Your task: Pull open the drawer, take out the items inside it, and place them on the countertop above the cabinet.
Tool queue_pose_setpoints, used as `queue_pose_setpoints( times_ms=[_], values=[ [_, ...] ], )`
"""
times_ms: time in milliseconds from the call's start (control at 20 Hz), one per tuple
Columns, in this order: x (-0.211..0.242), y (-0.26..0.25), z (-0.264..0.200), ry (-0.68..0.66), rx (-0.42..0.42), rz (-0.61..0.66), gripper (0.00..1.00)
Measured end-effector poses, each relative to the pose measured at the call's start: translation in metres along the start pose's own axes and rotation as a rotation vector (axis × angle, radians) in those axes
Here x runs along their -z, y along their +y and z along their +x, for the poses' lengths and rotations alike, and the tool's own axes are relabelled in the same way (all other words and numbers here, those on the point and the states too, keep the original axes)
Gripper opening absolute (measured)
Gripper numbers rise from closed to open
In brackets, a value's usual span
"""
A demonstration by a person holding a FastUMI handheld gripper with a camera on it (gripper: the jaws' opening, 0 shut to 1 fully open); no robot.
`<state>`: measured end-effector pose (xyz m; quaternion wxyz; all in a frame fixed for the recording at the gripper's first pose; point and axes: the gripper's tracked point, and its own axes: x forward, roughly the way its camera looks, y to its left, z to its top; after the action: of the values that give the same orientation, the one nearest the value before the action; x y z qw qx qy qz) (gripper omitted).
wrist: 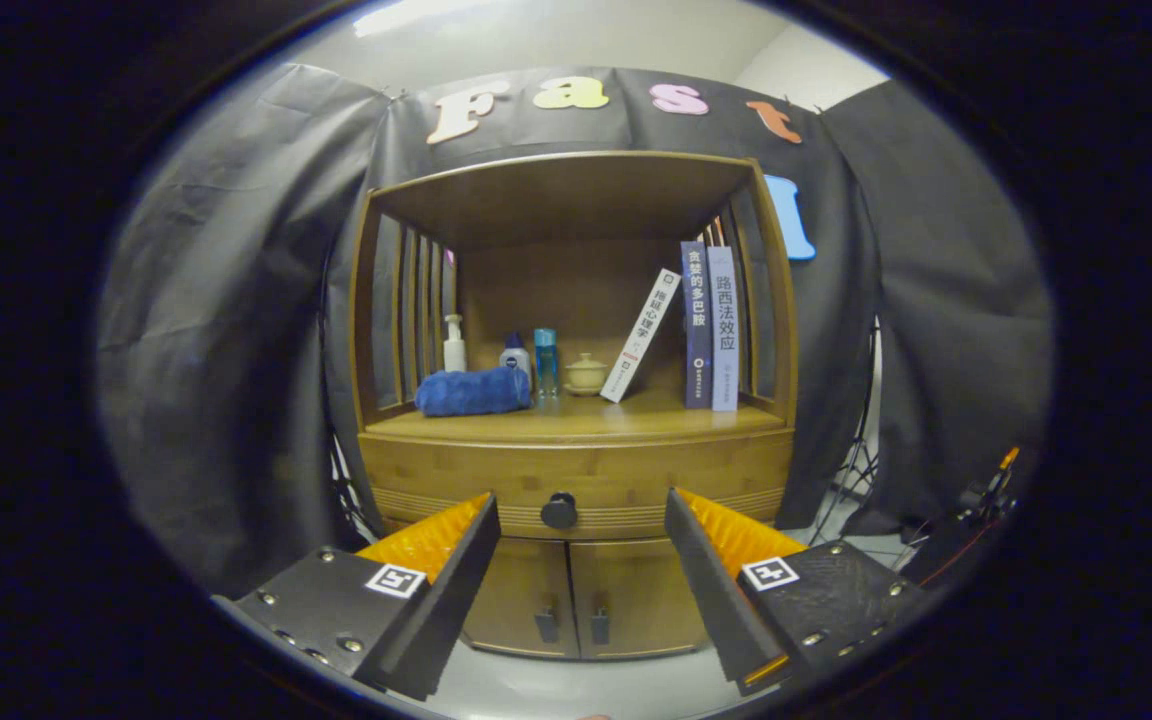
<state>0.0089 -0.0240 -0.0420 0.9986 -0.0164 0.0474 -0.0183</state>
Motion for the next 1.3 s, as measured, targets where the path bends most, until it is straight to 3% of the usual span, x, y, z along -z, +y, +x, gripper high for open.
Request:
queue_pose_setpoints(
  times_ms=[450,700,850,1300],
  values=[
    [0.011,-0.005,0.013,0.016,-0.004,0.092,0.99],
    [0.024,-0.008,0.046,0.02,-0.001,0.16,0.99],
    [0.047,-0.009,0.074,0.065,0.027,0.134,0.99],
    [0.093,0.042,0.133,0.171,-0.104,0.08,0.99]
  ],
)
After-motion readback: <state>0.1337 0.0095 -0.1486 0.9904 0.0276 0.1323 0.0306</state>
